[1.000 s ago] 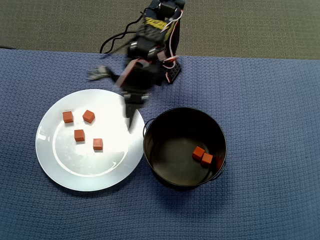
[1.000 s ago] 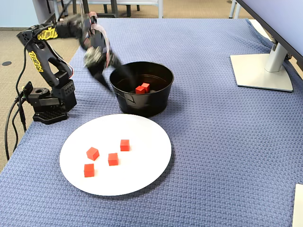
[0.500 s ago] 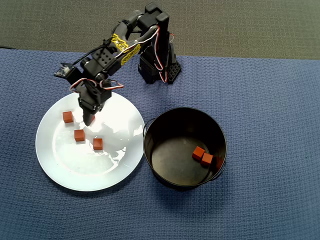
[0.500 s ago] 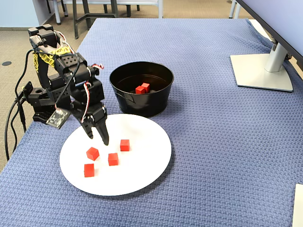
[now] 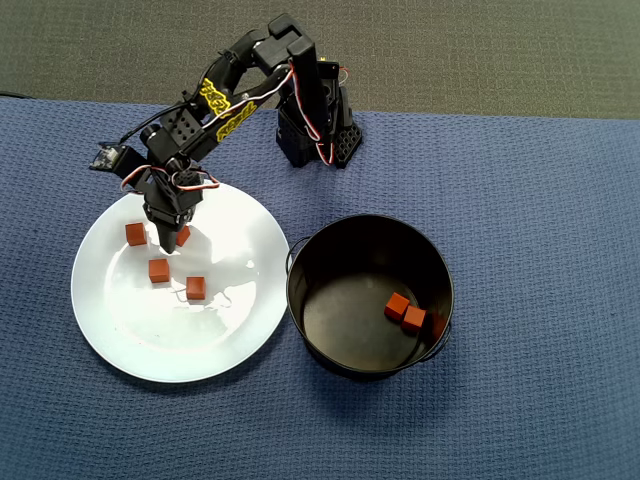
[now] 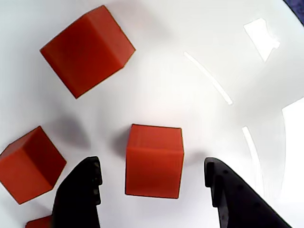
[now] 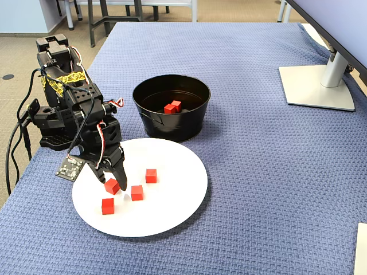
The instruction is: Pick up the red cubes from the white plate and place them in the black recipient
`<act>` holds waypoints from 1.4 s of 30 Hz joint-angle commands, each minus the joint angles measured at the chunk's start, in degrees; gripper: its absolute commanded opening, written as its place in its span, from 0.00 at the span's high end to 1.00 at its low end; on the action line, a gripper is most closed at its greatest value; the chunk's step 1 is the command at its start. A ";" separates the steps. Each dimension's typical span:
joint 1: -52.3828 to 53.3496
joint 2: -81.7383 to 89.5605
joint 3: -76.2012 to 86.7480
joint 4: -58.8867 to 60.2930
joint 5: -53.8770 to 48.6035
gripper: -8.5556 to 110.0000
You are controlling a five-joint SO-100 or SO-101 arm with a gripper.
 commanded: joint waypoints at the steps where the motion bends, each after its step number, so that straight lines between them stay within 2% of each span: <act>1: -0.18 0.26 -2.72 -2.11 -2.02 0.80; 4: -0.26 0.18 -2.81 -2.11 -1.93 0.83; 6: -0.26 0.18 -2.90 -2.29 -1.76 0.93; 11: -1.05 2.02 -4.83 -1.32 1.85 0.93; 16: -7.56 9.93 -11.43 10.90 6.68 0.93; 22: -20.48 24.26 -15.38 18.11 16.44 0.93; 28: -37.27 32.70 -15.21 17.23 26.10 0.93; 35: -57.30 34.01 -10.81 13.01 34.10 0.93; 36: -59.85 32.96 -10.02 12.83 34.89 0.92; 37: -62.31 31.03 -9.67 13.01 34.80 0.81; 38: -64.42 28.92 -9.67 13.62 32.87 0.65; 39: -65.30 27.16 -10.11 14.68 30.94 0.60; 42: -61.00 26.37 -11.78 17.58 25.31 0.57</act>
